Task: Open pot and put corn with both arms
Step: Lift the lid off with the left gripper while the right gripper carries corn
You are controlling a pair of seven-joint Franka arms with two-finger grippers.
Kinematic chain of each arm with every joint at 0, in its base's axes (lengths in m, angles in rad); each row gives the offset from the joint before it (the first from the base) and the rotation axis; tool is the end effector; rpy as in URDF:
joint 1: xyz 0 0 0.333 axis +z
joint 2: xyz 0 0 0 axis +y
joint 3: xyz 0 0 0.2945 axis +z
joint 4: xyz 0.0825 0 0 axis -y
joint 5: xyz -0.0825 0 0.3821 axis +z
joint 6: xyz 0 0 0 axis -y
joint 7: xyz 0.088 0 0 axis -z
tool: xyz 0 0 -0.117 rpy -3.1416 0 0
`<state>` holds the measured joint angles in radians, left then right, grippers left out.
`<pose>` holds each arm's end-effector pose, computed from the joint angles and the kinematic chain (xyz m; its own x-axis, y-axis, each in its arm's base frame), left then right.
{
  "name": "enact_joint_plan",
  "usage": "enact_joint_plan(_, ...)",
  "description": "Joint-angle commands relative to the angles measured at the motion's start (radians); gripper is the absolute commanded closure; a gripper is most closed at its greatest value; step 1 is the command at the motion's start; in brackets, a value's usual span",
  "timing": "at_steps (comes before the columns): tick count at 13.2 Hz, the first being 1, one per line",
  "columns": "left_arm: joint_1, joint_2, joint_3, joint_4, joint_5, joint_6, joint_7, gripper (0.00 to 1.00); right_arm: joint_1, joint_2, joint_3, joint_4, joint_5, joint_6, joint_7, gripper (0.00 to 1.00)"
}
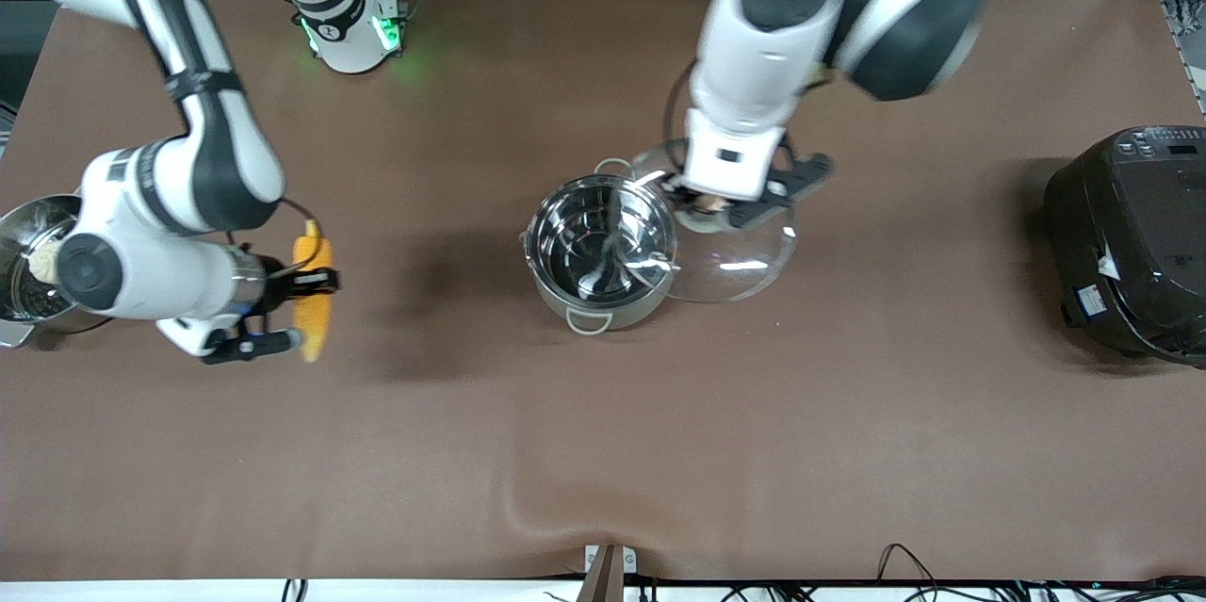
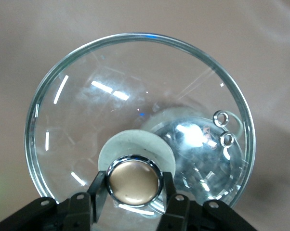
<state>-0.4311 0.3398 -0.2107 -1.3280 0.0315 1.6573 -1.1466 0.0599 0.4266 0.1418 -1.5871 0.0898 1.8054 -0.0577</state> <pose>0.5345 -0.3698 0.5143 0.8705 0.4908 -0.0364 0.4915 -0.8708 0.0127 0.6268 0.1276 0.3483 0.9528 0.2315 -0.1964 0.2039 -0.9673 -0.1508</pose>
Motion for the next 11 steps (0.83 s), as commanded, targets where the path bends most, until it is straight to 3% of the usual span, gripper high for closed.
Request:
enact_joint_plan(1, 0.118, -0.059, -0.009, -0.028, -0.027, -0.063, 0.193, 1.00, 0.139, 0.029, 0.007, 0.070, -0.027, -0.011, -0.001, 1.00)
enact_joint_plan(5, 0.267, -0.050, -0.009, -0.036, -0.027, -0.076, 0.405, 1.00, 0.294, 0.075, 0.007, 0.154, -0.085, -0.008, -0.001, 1.00)
enact_joint_plan(11, 0.380, -0.027, -0.009, -0.091, -0.027, -0.062, 0.534, 1.00, 0.500, 0.171, 0.001, 0.228, -0.192, 0.015, 0.163, 1.00)
